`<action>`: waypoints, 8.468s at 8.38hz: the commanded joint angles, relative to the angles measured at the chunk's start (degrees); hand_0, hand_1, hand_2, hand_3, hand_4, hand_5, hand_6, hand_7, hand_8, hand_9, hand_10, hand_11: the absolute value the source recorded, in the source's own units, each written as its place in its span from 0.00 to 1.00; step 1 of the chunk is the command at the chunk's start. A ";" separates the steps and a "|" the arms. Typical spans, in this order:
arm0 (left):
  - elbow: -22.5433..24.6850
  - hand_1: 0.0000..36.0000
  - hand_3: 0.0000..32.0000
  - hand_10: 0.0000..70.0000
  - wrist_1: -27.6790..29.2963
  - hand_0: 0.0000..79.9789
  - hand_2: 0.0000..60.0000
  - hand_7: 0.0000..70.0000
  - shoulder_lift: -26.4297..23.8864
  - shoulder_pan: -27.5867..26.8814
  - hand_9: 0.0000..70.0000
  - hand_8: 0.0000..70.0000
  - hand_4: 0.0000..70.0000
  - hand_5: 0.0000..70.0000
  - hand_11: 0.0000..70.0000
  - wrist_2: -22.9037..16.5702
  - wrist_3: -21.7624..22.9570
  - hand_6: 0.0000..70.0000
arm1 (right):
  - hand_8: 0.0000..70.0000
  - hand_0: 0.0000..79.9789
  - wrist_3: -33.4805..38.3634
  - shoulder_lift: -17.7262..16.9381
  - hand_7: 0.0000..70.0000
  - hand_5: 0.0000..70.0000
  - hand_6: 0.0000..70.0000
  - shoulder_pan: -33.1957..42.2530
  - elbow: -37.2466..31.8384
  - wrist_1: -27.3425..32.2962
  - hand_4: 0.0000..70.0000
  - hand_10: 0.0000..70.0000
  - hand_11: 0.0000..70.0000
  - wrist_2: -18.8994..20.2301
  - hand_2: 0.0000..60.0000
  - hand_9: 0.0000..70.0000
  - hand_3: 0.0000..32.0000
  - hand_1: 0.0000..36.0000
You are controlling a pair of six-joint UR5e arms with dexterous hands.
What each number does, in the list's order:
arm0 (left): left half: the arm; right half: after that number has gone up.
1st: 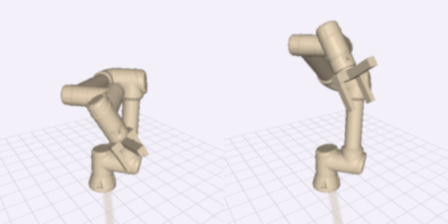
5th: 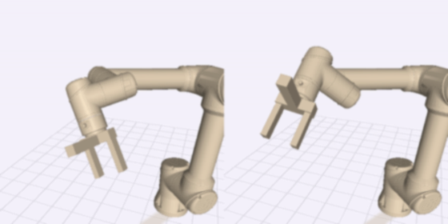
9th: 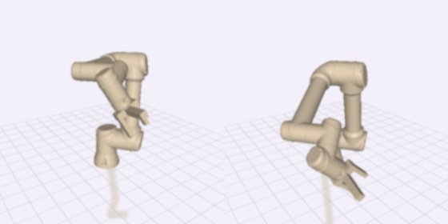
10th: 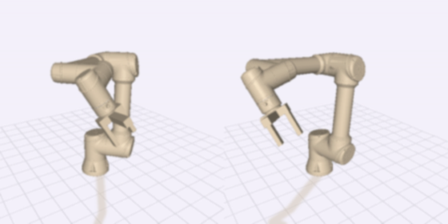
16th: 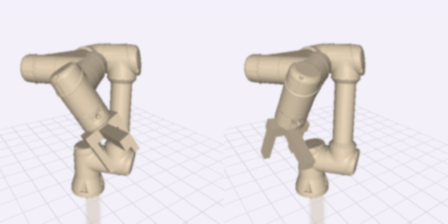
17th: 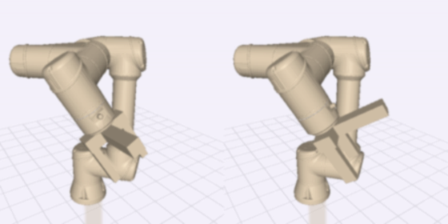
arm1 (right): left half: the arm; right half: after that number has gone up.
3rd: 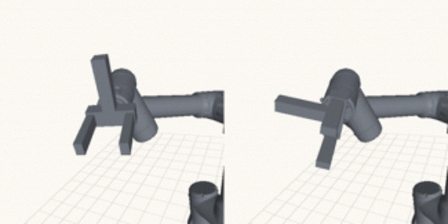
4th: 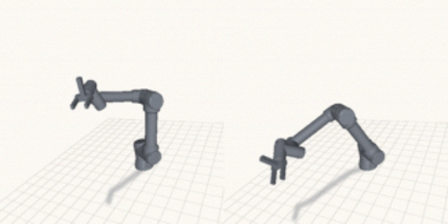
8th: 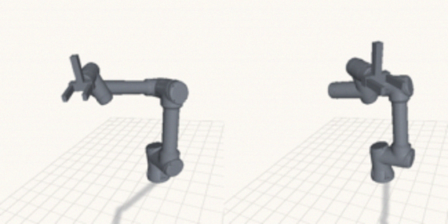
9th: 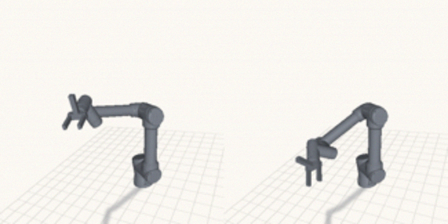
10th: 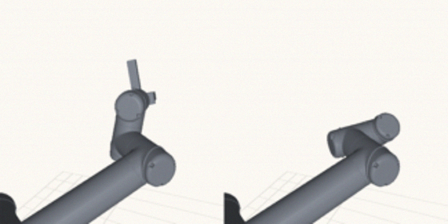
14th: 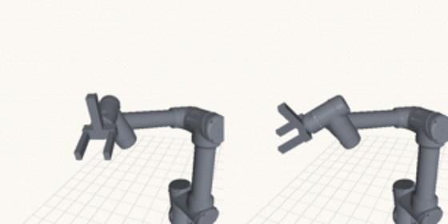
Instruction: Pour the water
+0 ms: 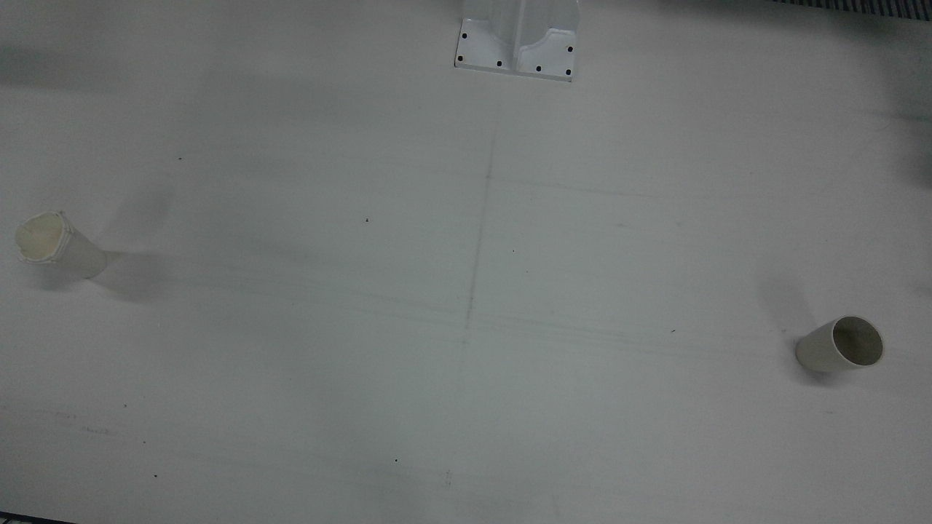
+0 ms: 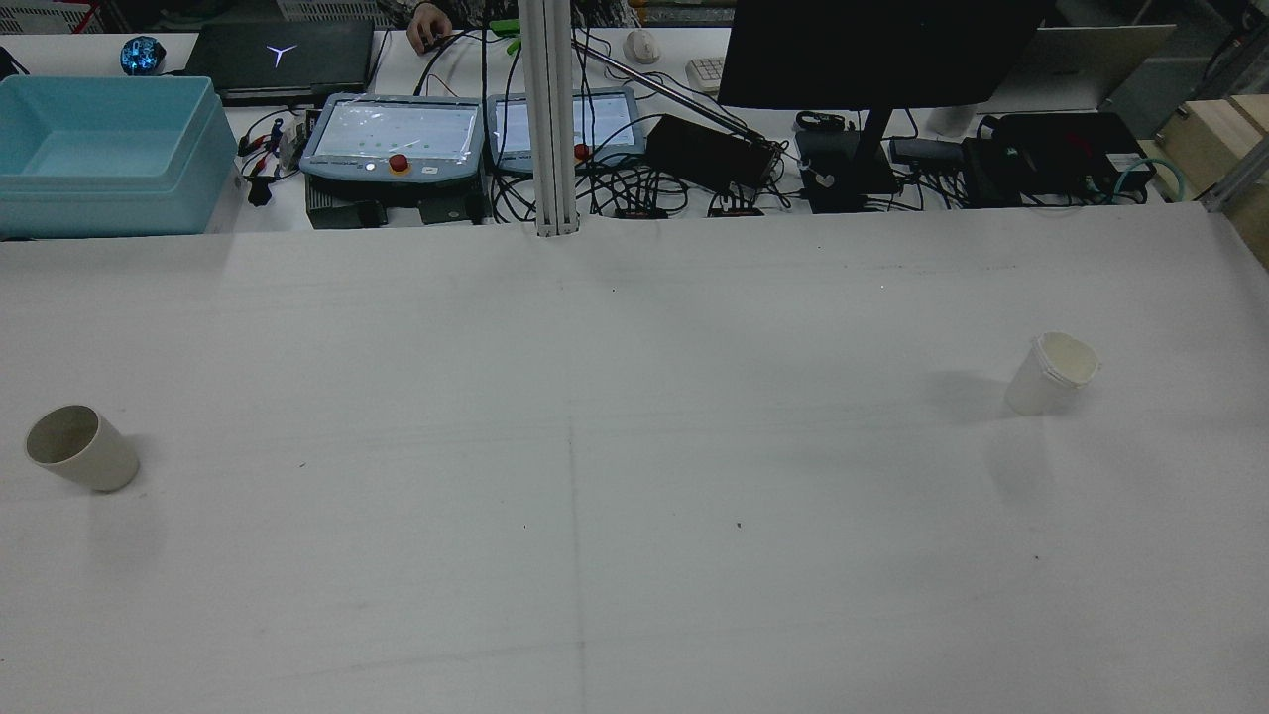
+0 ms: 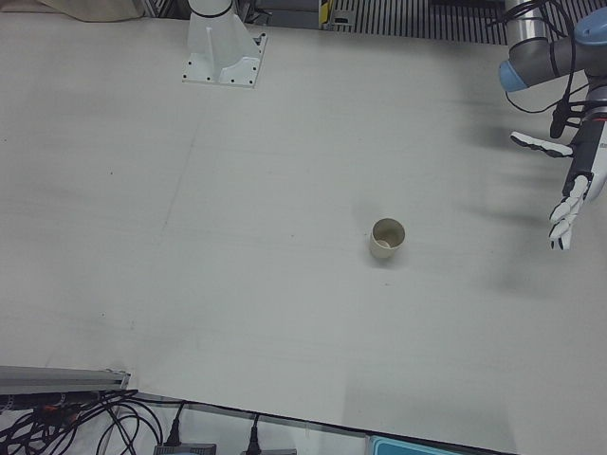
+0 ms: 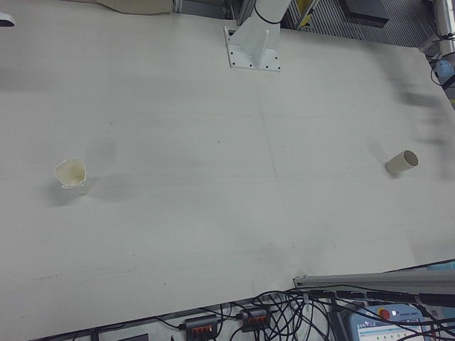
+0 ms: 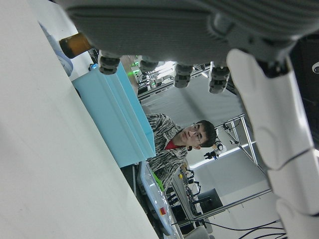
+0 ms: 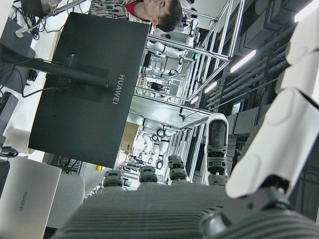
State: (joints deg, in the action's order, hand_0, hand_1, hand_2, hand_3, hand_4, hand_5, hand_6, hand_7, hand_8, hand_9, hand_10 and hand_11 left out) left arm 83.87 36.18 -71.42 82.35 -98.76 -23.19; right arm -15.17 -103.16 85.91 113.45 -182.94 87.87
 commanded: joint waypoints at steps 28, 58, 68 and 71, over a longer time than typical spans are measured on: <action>-1.98 0.78 0.00 0.10 -17.24 1.00 0.39 0.36 -17.00 -42.01 0.06 0.07 1.00 1.00 0.18 35.12 7.69 0.20 | 0.05 0.58 -1.71 -0.55 0.17 0.92 0.06 2.75 0.02 -0.05 0.08 0.03 0.05 -0.06 0.19 0.07 0.00 0.32; 23.09 1.00 0.00 0.13 -37.50 1.00 1.00 0.41 -15.68 -37.62 0.08 0.09 1.00 1.00 0.23 34.60 18.71 0.24 | 0.04 0.58 -14.70 8.06 0.15 0.55 0.01 -22.63 -35.31 17.71 0.00 0.15 0.24 -4.72 0.12 0.07 0.28 0.34; 23.18 1.00 0.00 0.13 -37.50 1.00 1.00 0.38 -14.89 -37.35 0.08 0.09 1.00 1.00 0.24 37.14 20.98 0.21 | 0.05 0.59 -18.75 14.12 0.19 0.71 0.03 -25.88 -38.83 17.00 0.00 0.16 0.25 -8.41 0.23 0.09 0.14 0.42; 22.57 1.00 0.00 0.13 -34.96 1.00 1.00 0.37 -11.73 -37.44 0.08 0.09 1.00 1.00 0.24 37.59 21.08 0.20 | 0.13 0.68 -19.02 15.44 0.37 1.00 0.17 -27.72 -38.74 16.57 0.08 0.23 0.37 -8.50 0.44 0.20 0.00 0.66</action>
State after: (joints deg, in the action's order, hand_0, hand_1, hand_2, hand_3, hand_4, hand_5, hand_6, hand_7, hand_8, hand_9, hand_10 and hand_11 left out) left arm 106.98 -0.48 -85.19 44.99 -61.73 -2.30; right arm -33.98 -89.00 59.47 74.63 -165.99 79.41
